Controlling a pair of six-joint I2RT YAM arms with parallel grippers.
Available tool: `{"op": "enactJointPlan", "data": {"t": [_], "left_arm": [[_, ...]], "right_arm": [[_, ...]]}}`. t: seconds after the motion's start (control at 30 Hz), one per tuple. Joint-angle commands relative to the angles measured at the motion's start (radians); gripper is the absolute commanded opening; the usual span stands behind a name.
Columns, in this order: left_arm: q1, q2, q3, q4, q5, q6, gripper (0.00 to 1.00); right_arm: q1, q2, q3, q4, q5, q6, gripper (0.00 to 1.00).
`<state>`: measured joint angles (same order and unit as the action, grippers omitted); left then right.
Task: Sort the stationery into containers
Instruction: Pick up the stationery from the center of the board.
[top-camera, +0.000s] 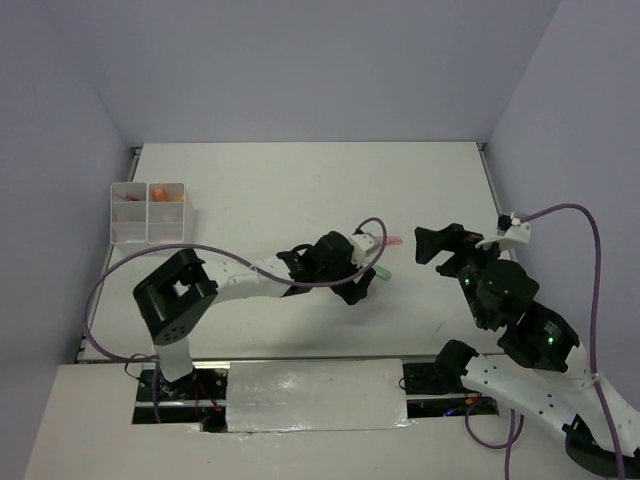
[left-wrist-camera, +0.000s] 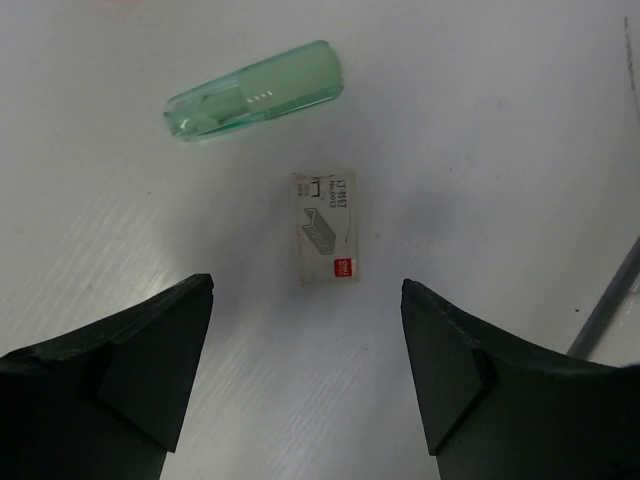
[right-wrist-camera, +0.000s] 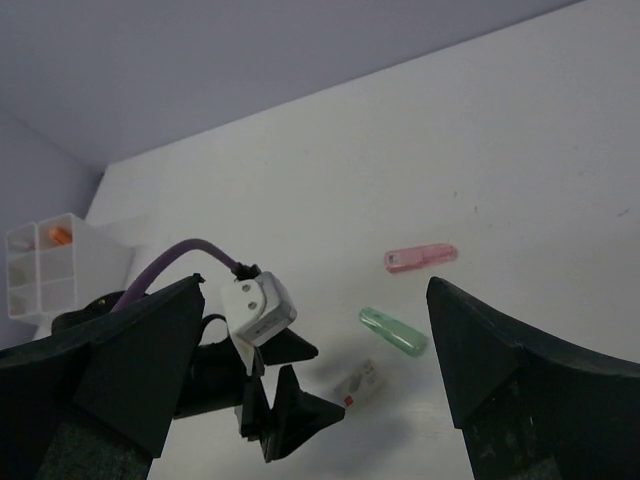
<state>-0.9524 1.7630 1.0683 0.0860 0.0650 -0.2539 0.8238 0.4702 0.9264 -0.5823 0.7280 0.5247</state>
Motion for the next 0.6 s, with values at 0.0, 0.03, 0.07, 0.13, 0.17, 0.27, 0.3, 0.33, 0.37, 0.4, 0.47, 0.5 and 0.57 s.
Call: {"op": "enactJointPlan", "data": {"t": [0.0,0.03,0.07,0.13,0.17,0.27,0.3,0.33,0.37,0.4,0.47,0.5,0.57], "left_arm": [[-0.044,0.065,0.109,-0.008,-0.004,0.074,0.88],[-0.051,0.084,0.126,-0.021,-0.019,0.077,0.88],[-0.054,0.104,0.143,-0.034,-0.033,0.076,0.85],[-0.054,0.160,0.177,-0.052,-0.028,0.079,0.83],[-0.054,0.176,0.183,-0.052,-0.027,0.079,0.81],[-0.055,0.231,0.202,-0.049,-0.001,0.076,0.74],[-0.057,0.240,0.211,-0.058,-0.004,0.074,0.71],[-0.057,0.250,0.217,-0.069,-0.013,0.074,0.68],[-0.059,0.272,0.232,-0.081,-0.020,0.074,0.64],[-0.057,0.282,0.239,-0.083,-0.036,0.073,0.62],[-0.059,0.302,0.245,-0.123,-0.042,0.068,0.61],[-0.059,0.306,0.245,-0.127,-0.047,0.064,0.59],[-0.059,0.312,0.243,-0.143,-0.059,0.061,0.37]], "right_arm": [[-0.005,0.044,0.019,-0.120,-0.009,-0.017,1.00],[-0.005,0.066,0.019,-0.126,-0.030,-0.017,1.00],[-0.005,0.074,0.015,-0.125,-0.042,-0.022,1.00],[-0.003,0.085,-0.006,-0.102,-0.062,-0.035,1.00],[-0.003,0.085,-0.020,-0.094,-0.071,-0.037,1.00],[-0.006,0.077,-0.034,-0.076,-0.072,-0.035,1.00],[-0.006,0.071,-0.034,-0.071,-0.072,-0.038,1.00],[-0.006,0.070,-0.034,-0.071,-0.070,-0.040,1.00],[-0.005,0.070,-0.031,-0.071,-0.068,-0.046,1.00],[-0.005,0.070,-0.028,-0.071,-0.067,-0.048,1.00],[-0.005,0.070,-0.020,-0.077,-0.065,-0.054,1.00],[-0.005,0.067,-0.018,-0.074,-0.067,-0.055,1.00],[-0.006,0.062,-0.020,-0.070,-0.068,-0.061,1.00]]}}
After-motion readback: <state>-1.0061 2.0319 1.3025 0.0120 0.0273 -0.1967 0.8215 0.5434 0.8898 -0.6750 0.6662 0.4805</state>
